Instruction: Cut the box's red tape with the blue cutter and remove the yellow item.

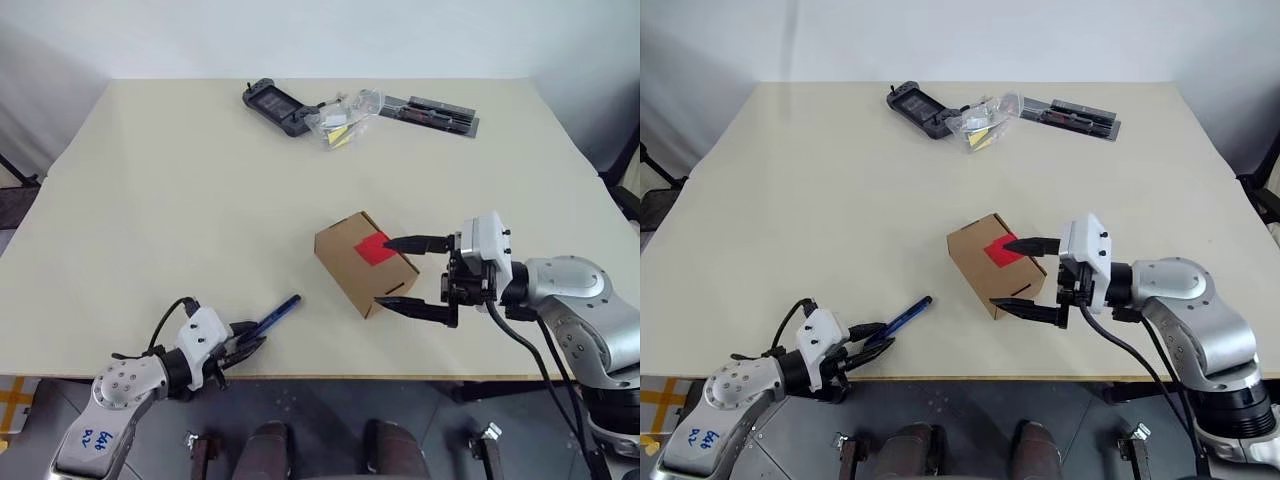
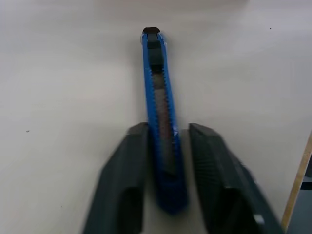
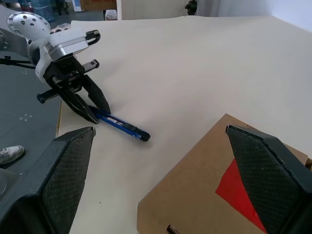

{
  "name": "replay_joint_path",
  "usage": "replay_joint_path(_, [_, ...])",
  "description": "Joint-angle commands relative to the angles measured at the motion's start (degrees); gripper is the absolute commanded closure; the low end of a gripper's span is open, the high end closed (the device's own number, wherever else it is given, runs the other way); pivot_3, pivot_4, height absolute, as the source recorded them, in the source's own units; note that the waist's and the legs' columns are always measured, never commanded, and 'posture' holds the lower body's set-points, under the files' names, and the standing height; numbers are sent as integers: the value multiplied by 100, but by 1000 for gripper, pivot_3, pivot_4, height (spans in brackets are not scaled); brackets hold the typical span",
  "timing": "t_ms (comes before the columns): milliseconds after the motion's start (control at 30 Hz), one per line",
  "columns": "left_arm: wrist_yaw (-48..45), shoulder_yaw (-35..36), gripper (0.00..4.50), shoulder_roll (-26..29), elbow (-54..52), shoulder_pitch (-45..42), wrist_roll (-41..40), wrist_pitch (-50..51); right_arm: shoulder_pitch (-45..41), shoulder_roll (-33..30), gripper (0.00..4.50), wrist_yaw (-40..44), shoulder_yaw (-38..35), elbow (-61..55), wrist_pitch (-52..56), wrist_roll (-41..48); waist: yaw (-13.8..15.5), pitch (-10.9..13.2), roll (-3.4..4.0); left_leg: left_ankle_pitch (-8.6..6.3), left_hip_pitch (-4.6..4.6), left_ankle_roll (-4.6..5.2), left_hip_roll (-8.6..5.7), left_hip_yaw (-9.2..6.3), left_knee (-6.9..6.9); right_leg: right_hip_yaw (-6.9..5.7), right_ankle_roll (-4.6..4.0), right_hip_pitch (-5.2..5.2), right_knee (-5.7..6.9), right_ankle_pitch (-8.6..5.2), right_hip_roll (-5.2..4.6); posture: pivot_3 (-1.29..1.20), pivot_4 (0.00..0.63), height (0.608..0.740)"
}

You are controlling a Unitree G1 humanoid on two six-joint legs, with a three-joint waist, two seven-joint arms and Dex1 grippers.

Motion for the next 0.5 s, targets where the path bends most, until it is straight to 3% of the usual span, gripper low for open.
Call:
replay_joint_path(33, [-13, 67, 4089, 98, 399, 68, 104, 153, -99, 6, 0, -22, -44, -131, -86, 41, 1, 0, 1, 0, 0, 0, 0, 0, 0, 0, 0, 0, 0, 0, 0, 0, 150, 740])
replay_joint_path(333, [-328, 263, 4089, 228, 577, -203, -74, -75, -261, 10, 0, -39, -4, -171, -65, 41, -2, 0, 1, 0, 0, 0, 4, 3, 7, 2, -4, -1, 3, 0, 3, 0, 150, 740])
replay_joint_path(500, [-1011, 364, 4089, 689, 959, -452, -153, -634, -971, 66, 0, -233, 603, -212, 550, -69, -70, 0, 1, 1, 0, -5, 24, 14, 8, 7, -18, -11, 5, 0, 22, 0, 150, 740])
